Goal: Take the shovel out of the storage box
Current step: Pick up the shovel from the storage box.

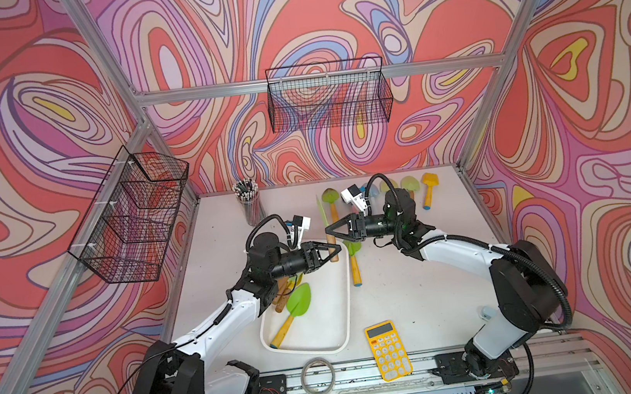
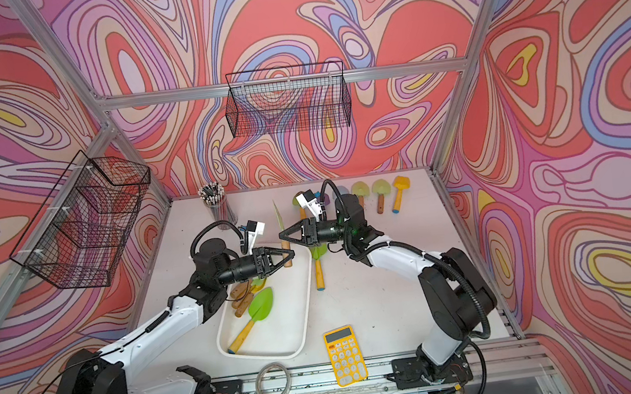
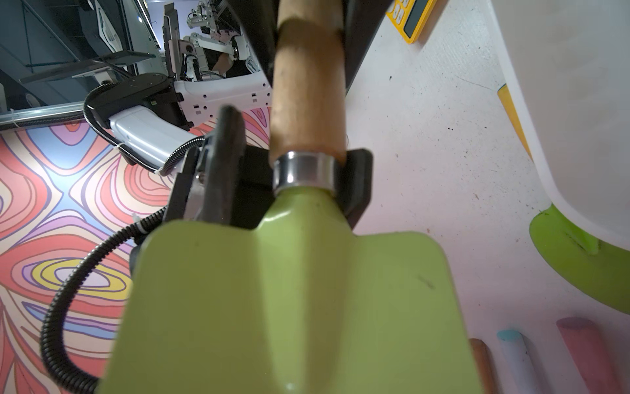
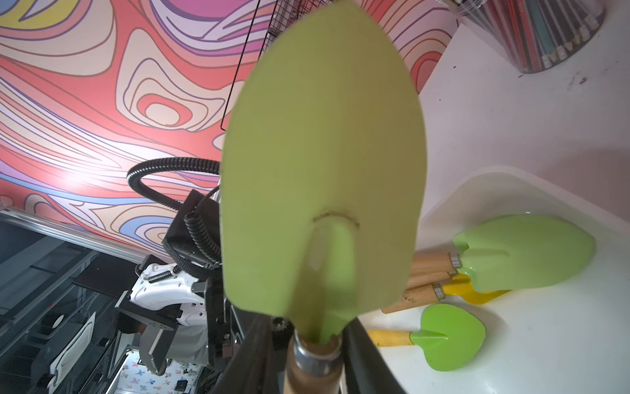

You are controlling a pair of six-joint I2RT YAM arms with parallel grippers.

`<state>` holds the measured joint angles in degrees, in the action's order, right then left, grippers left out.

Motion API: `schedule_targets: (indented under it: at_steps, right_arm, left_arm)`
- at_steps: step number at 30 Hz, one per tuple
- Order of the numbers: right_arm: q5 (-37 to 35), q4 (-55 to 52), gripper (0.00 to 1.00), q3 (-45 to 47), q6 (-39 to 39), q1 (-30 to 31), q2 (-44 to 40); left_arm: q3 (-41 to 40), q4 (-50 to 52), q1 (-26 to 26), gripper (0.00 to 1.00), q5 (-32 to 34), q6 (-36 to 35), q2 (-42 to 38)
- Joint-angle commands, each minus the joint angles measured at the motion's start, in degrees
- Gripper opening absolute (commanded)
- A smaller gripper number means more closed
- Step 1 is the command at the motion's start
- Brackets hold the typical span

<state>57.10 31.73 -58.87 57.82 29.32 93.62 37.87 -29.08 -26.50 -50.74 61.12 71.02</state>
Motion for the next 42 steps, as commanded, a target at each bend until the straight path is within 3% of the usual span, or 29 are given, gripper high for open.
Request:
schedule_targets:
  at_steps: [1,7,13,14,18,21,26,30,35,42]
  right_arm:
    - [1.33,6.76,0.36,0.86,3.8,0.12,1.11]
    - [1.99,8.7,0.32,1.17,5.29,0.12,1.56]
    - [1.12,7.48,0.19,1.64,4.64,0.0,0.99]
    - [0.92,7.5,0.18,1.74,4.65,-0.27,0.88]
    - [0.07,6.41,0.17,2.35,4.52,-1.53,0.39]
    - [-0.38,3.4,0.17,2.61,3.22,-3.08,-0.47]
    - [-2.98,-11.27,0.17,0.89,-4.63,-5.51,-2.47]
    - [-10.66,-31.84,0.17,-4.43,-16.41,-5.93,-3.04]
    - [-24.86,-50.27,0.16,-9.26,-25.4,-5.95,-2.01]
    - [-38.69,-60.17,0.15,-10.52,-27.8,-5.85,0.12]
  left_arm:
    - [-0.27,-3.41,-0.63,0.0,-1.11,0.65,0.34]
    - [-0.42,-3.49,-0.75,0.0,-1.09,0.49,0.52]
    - [-0.96,-2.57,-0.75,0.03,-0.51,0.02,0.19]
    - [-1.0,-1.31,-0.76,0.1,-0.29,-0.72,-0.13]
    - [0.76,12.67,-0.49,0.57,2.84,-8.38,-3.1]
    - [3.22,27.12,0.28,0.7,7.38,-16.43,-6.03]
    - [7.48,51.69,0.38,0.69,19.1,-28.08,-8.78]
    - [7.12,64.17,0.03,0.67,27.99,-30.5,-9.42]
    - [3.87,71.84,-3.79,0.67,40.0,-27.32,-13.01]
    - [-0.32,74.52,-8.71,0.69,48.56,-16.72,-14.37]
